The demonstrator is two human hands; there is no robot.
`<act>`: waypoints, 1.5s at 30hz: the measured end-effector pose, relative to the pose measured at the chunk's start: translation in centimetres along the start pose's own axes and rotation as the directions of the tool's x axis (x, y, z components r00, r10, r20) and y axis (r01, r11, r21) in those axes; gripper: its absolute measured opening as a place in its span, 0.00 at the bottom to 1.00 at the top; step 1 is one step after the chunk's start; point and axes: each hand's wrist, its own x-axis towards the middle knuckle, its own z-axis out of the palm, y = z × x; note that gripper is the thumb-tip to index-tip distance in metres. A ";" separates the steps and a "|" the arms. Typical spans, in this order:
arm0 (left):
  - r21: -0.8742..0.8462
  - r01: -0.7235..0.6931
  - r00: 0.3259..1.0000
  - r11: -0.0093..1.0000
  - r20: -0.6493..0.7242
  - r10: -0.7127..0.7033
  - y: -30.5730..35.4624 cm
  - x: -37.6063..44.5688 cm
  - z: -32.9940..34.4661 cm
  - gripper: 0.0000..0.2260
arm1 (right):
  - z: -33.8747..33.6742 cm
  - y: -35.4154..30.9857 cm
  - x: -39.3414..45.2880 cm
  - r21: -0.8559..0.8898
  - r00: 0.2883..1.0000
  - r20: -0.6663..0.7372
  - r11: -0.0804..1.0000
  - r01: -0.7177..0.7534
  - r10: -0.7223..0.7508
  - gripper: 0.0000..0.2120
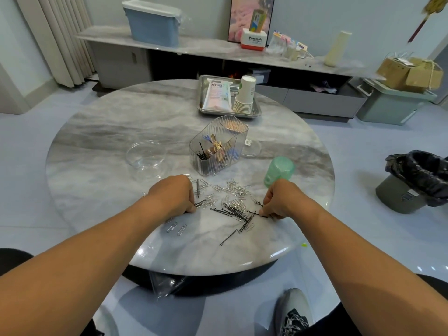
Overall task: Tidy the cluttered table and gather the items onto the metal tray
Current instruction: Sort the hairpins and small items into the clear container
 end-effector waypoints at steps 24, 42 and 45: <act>-0.244 -0.011 1.000 0.970 -0.028 0.004 0.7 1.1 -0.6 0.09 | 1.1 -0.5 -0.2 -0.388 0.992 -0.064 0.918 0.077 -0.110 0.02; -0.917 0.393 0.913 0.071 0.398 0.091 2.1 -0.4 -0.8 0.10 | 0.9 -0.8 0.6 -0.364 0.982 -0.093 0.924 0.118 -0.162 0.08; -0.912 0.408 0.906 0.038 0.409 0.111 2.3 -0.5 -0.8 0.10 | 0.7 -0.6 0.5 -0.377 0.985 -0.122 0.924 0.066 -0.120 0.08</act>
